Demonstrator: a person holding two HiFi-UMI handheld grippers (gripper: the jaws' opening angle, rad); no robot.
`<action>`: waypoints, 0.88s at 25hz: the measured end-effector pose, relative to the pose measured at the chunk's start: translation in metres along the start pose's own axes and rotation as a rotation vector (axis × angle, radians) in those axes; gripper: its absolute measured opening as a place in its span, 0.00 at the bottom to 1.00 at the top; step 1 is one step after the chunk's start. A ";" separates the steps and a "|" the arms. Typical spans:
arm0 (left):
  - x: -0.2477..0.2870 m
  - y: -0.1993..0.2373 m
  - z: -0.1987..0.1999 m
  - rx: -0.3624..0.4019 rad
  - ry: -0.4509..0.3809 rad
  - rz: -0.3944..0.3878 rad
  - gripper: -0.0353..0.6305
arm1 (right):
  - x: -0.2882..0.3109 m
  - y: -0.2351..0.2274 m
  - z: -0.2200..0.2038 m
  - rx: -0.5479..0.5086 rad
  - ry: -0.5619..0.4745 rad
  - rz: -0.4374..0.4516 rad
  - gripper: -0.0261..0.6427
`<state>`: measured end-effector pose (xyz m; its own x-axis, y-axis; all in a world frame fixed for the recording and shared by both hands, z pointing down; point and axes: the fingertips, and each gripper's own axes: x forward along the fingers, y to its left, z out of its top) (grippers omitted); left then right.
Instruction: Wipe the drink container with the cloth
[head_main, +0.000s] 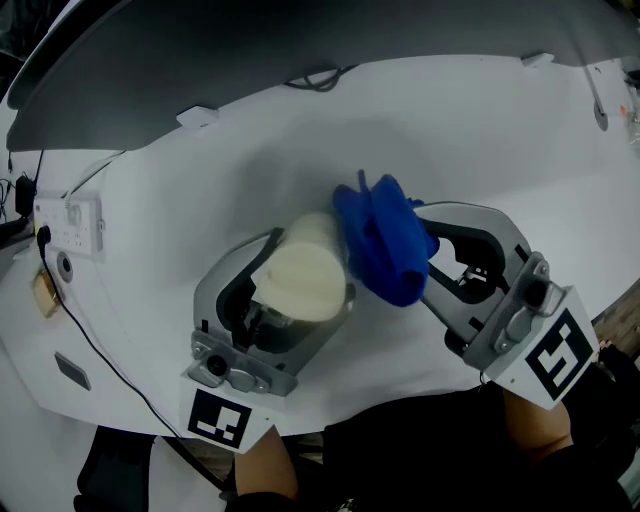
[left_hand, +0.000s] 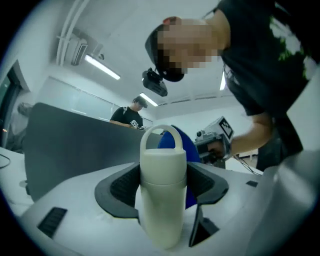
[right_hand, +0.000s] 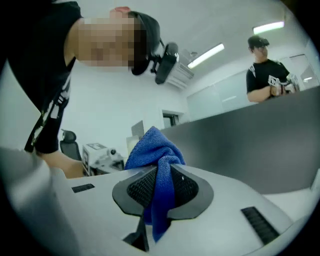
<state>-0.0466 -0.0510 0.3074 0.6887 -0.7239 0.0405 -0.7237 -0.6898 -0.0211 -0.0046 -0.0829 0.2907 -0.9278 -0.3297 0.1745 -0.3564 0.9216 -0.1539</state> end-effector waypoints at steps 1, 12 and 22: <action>-0.001 0.002 0.001 -0.013 -0.012 -0.041 0.48 | 0.000 0.006 0.016 -0.053 -0.041 0.034 0.11; 0.004 0.002 -0.001 -0.030 -0.016 -0.087 0.48 | 0.026 0.009 -0.110 -0.150 0.243 0.008 0.11; -0.015 0.001 -0.006 0.036 0.131 0.010 0.50 | -0.018 -0.017 -0.071 0.033 0.150 -0.251 0.11</action>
<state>-0.0578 -0.0412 0.3123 0.6681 -0.7243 0.1704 -0.7271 -0.6841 -0.0577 0.0262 -0.0778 0.3589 -0.7843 -0.5104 0.3527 -0.5785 0.8070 -0.1187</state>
